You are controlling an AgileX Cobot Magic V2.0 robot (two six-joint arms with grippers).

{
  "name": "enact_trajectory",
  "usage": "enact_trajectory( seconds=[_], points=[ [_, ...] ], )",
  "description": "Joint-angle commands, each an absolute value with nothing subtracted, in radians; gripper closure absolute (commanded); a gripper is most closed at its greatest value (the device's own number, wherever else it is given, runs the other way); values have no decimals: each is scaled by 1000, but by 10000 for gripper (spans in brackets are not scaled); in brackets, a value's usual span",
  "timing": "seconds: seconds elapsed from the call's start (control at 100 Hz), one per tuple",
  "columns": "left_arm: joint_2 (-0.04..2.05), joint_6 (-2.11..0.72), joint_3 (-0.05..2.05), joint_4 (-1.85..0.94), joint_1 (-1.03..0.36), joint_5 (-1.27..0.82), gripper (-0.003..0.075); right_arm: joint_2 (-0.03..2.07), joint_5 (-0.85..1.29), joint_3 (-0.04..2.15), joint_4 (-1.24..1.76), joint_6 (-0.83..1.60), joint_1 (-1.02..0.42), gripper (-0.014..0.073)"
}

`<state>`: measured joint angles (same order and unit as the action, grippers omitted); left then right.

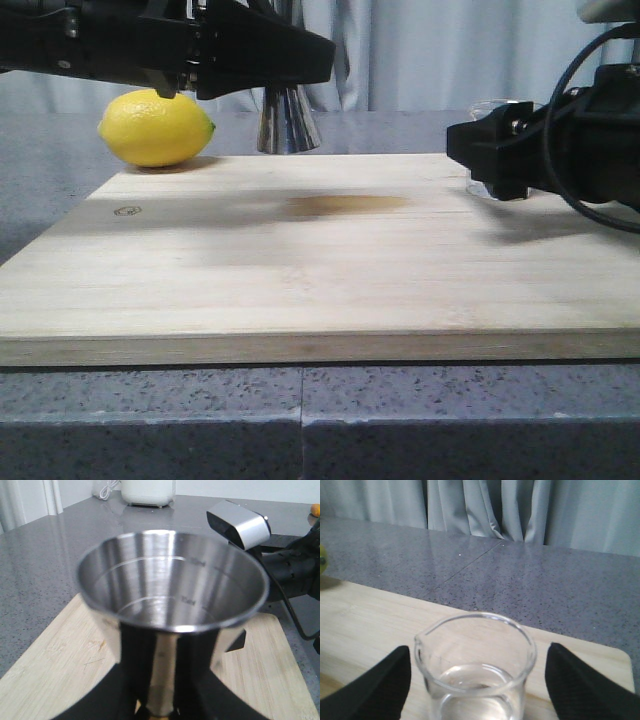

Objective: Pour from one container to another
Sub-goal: 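Reach the right gripper to the glass beaker and grasp it, then lift the glass beaker with the right gripper toward the jigger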

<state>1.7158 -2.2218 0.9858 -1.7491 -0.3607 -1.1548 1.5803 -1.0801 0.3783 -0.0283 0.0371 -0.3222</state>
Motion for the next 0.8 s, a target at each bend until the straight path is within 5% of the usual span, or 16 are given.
enact_trajectory(
  seconds=[0.0, 0.79],
  points=[
    [1668, -2212, 1014, -1825, -372, -1250, 661, 1555, -1148, 401, -26, 45, -325, 86],
    [1668, -2212, 1014, -1825, -372, -1250, 661, 1555, -1136, 401, -26, 45, -325, 179]
  ],
)
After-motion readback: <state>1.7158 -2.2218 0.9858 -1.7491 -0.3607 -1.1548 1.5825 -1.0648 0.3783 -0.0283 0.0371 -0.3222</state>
